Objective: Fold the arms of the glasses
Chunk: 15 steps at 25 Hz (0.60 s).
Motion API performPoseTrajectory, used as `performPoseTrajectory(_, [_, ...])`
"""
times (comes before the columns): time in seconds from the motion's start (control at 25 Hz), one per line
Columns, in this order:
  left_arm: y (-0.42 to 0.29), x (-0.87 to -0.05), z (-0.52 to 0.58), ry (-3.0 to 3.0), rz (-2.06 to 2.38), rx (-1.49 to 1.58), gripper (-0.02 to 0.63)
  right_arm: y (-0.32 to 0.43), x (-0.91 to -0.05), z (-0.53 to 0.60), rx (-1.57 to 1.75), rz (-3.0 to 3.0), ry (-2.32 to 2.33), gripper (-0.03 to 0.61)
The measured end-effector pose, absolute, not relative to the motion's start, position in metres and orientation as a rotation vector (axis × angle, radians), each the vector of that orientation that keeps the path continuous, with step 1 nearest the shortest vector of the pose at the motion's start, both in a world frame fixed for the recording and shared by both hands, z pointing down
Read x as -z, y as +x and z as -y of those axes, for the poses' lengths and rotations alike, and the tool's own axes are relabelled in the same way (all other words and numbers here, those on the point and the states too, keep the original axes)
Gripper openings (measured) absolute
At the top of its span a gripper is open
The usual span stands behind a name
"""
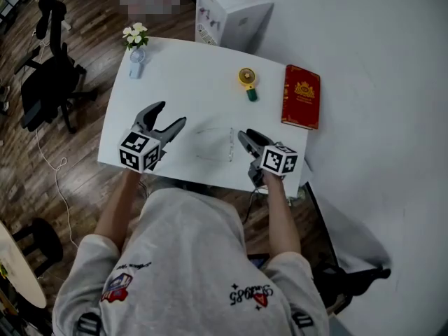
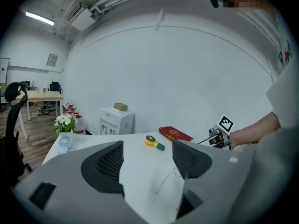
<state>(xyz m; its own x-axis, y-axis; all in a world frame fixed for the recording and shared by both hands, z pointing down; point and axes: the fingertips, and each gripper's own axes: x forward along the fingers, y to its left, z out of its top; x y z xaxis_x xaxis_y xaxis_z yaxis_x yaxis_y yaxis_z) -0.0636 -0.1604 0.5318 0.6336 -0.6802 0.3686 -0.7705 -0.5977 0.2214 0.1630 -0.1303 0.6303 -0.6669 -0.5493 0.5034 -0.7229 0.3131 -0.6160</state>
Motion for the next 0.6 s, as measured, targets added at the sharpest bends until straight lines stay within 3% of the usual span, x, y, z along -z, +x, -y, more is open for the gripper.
performPoseTrajectory(0.6, [-0.098, -0.581, 0.144, 2.349, 1.228, -0.407, 0.324, 0.159, -0.743, 0.096, -1.707, 2.095, 0.786, 0.153])
